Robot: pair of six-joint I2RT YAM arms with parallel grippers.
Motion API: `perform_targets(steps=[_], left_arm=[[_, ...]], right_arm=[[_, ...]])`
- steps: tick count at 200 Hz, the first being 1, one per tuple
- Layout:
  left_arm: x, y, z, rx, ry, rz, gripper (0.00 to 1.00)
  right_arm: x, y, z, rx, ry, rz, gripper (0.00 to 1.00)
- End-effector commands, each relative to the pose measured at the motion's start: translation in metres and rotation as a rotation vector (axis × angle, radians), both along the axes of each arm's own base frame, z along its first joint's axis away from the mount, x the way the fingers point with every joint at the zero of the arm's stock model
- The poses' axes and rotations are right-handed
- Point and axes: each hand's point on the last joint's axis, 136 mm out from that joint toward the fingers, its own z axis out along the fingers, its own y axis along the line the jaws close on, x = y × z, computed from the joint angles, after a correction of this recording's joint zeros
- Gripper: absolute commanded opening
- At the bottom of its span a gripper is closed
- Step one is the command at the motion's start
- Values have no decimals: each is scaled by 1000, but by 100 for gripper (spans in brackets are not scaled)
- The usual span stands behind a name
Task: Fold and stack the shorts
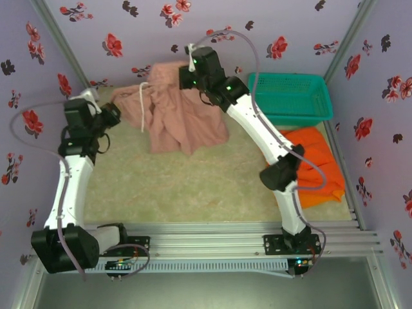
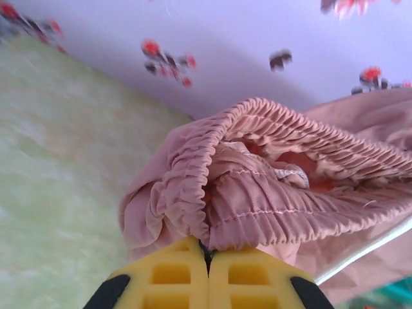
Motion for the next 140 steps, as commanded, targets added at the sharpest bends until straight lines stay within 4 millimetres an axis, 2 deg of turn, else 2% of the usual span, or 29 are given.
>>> perform_targets(steps=[1,22,37,53,65,79,91,110,121,140], left_arm=[[-26,29,60,116,-70,84,0],[-51,33,129,211,-198,96,0],[-73,28,169,268,-295,87,0],[-97,19,197,305,-389,67,0],[-112,8,205,314,-447,21,0],[-123,-7,200,302,-488,-45,0],[-129,-22,190,273,-518,-115,0],[-128,-46,152,203,-505,-230,0],[-126,-63,125,164,-475,-294,0],[-125,-98,76,103,-415,-406,0]], right_arm=[[-12,26,13,55,-25,173,0],[-11,38,43,216,-67,270,0],[-10,37,58,265,-107,302,0],[-5,30,68,278,-145,312,0],[5,19,73,302,-158,312,0],[19,4,76,346,-148,312,0],[32,-7,71,365,-130,304,0],[51,-22,58,372,-104,295,2],[61,-27,47,366,-82,284,7],[72,-31,19,314,-34,271,14]])
